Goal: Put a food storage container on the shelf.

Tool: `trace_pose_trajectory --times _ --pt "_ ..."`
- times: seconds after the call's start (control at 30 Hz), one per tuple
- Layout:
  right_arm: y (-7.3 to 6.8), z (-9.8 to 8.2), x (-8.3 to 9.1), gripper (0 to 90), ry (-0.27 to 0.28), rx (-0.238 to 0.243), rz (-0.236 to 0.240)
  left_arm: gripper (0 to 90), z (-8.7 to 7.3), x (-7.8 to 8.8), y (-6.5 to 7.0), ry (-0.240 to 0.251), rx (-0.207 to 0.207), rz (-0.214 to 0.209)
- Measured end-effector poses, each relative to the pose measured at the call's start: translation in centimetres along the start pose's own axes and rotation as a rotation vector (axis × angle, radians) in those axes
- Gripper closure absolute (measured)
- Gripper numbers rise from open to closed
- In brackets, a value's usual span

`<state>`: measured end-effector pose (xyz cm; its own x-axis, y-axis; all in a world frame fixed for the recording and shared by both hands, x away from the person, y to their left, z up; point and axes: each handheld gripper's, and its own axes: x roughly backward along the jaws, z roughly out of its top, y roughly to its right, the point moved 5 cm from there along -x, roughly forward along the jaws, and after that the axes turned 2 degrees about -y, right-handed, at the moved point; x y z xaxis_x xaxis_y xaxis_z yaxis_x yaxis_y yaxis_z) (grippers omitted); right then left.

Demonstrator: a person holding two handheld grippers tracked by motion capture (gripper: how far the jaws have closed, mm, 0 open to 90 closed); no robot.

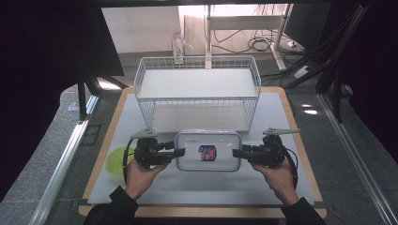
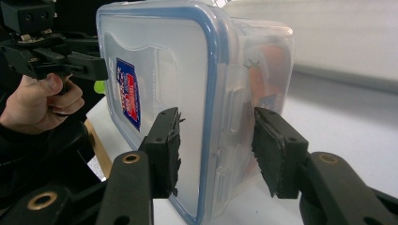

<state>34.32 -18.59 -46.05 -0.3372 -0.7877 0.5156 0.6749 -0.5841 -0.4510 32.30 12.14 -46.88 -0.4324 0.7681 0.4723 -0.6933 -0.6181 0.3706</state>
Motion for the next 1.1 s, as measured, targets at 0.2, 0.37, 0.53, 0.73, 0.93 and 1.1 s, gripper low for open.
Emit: trace_pose_trajectory --times 0.2,0.37,0.53,0.73,0.93,1.1 --pt "-0.3 1.8 0.1 53.4 0.004 0.020 0.010 48.4 1.5 0.8 -0.1 0.012 -0.009 0.014" --pt "-0.6 3.1 0.1 53.4 0.015 0.037 0.004 48.5 2.5 1.2 -0.4 0.018 -0.004 0.011" --pt "-0.9 4.7 0.2 53.5 0.030 0.056 -0.001 48.6 3.8 1.9 -0.7 0.029 -0.008 0.014" --pt "-1.4 6.8 0.4 53.4 0.043 0.071 0.005 48.6 5.6 2.8 -0.8 0.048 -0.011 0.026" --pt "-1.5 8.8 0.3 53.3 0.055 0.082 0.006 48.6 7.1 3.4 -1.2 0.062 -0.008 0.038" --pt "-1.5 10.3 0.1 53.2 0.066 0.077 0.012 48.7 8.4 3.8 -1.6 0.069 -0.007 0.048"
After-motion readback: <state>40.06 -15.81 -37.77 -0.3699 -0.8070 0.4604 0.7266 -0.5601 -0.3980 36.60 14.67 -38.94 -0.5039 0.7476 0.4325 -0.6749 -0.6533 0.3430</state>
